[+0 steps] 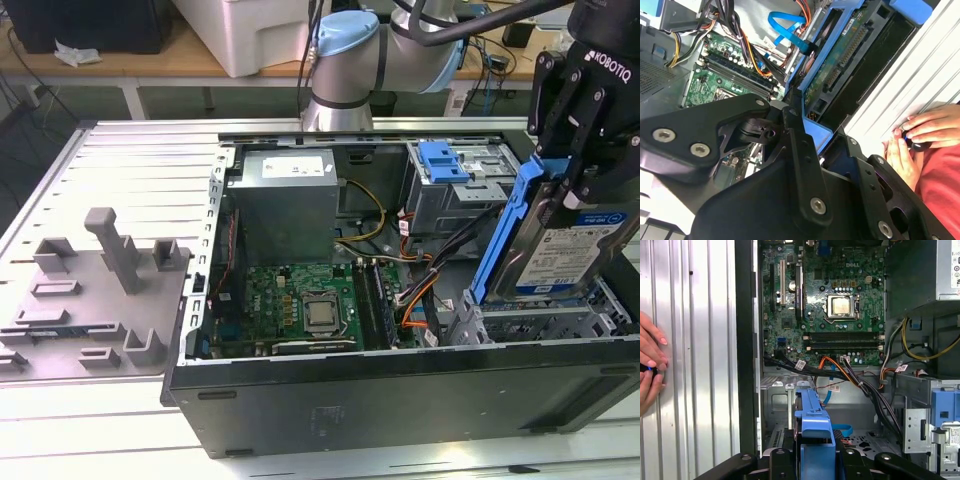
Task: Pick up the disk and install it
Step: 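Insert the disk into the insertion slot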
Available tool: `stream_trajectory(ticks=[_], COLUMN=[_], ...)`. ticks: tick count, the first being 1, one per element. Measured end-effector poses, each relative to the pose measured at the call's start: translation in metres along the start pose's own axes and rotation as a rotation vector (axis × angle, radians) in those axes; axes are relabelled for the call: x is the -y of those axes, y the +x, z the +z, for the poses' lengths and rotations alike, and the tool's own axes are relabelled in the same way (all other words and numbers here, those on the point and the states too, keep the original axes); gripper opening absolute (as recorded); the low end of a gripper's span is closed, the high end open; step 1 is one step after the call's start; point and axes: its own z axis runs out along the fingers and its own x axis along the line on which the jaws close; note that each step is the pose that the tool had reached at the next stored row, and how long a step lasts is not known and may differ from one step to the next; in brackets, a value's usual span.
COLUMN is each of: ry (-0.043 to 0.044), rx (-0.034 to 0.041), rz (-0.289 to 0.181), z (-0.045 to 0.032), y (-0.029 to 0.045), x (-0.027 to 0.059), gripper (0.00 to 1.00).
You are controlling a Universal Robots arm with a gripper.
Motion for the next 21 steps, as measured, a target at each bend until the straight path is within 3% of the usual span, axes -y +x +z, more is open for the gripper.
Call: stream_trajectory(ticks=[21], ry=[-0.0001], rx=[0.0005], rz=[0.0], z=[0.0073], y=[-0.0001], x=[-0.0002], gripper=[0.36])
